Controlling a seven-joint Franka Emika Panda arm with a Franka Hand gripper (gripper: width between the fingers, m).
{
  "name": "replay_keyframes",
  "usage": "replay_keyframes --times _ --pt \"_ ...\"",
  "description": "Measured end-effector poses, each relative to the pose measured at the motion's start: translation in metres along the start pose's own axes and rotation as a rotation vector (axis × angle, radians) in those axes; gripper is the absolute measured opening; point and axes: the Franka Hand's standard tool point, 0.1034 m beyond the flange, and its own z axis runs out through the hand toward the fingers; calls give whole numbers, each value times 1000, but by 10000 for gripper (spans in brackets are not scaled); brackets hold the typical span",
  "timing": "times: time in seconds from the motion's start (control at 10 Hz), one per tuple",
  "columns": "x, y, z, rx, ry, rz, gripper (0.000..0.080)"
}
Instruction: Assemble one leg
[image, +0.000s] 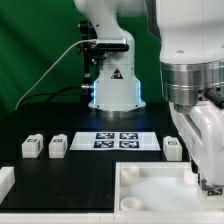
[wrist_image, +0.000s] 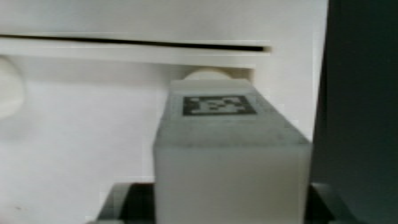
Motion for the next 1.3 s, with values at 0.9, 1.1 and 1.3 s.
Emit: replay_keyframes --times 0.9,1.1,1.3 --pt "-18 -1 1 36 -1 -605 649" --pt "-16 -1 1 32 11 -805 649" --pt "-14 1 4 -8 54 -1244 649"
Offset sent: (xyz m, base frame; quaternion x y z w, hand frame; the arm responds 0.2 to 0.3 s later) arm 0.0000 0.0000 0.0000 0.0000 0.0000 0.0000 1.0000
